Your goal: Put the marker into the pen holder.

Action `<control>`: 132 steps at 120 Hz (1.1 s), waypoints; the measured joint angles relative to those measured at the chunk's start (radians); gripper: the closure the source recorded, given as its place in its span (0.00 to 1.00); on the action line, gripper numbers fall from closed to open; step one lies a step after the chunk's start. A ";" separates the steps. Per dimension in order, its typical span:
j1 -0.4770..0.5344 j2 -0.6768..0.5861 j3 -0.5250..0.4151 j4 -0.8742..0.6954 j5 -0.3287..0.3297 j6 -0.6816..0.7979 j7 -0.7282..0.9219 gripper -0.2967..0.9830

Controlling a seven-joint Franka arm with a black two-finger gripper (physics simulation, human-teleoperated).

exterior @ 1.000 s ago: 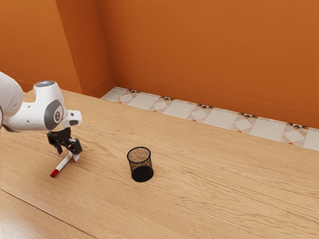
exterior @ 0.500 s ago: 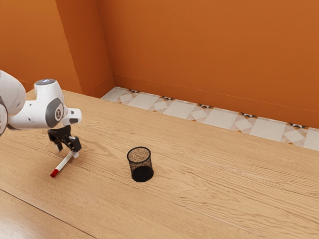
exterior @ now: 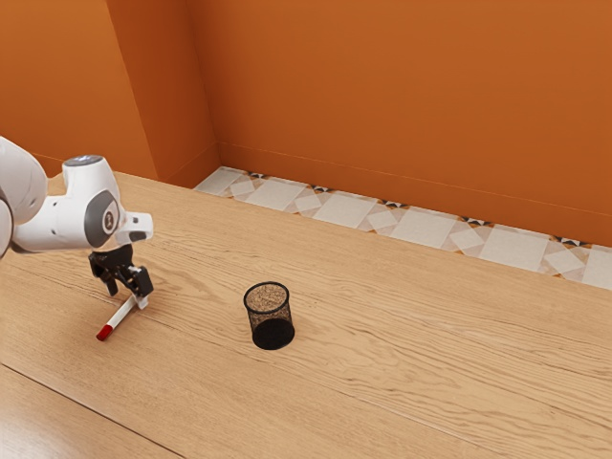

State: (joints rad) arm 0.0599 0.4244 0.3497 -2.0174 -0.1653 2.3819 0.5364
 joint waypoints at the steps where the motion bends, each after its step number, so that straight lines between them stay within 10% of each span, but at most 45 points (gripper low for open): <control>1: 0.000 0.000 0.000 0.000 0.000 0.000 0.000 0.25; 132: -0.001 -0.003 0.002 0.007 -0.004 0.000 0.023 0.81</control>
State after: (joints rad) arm 0.0585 0.4217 0.3515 -2.0104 -0.1691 2.3816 0.5594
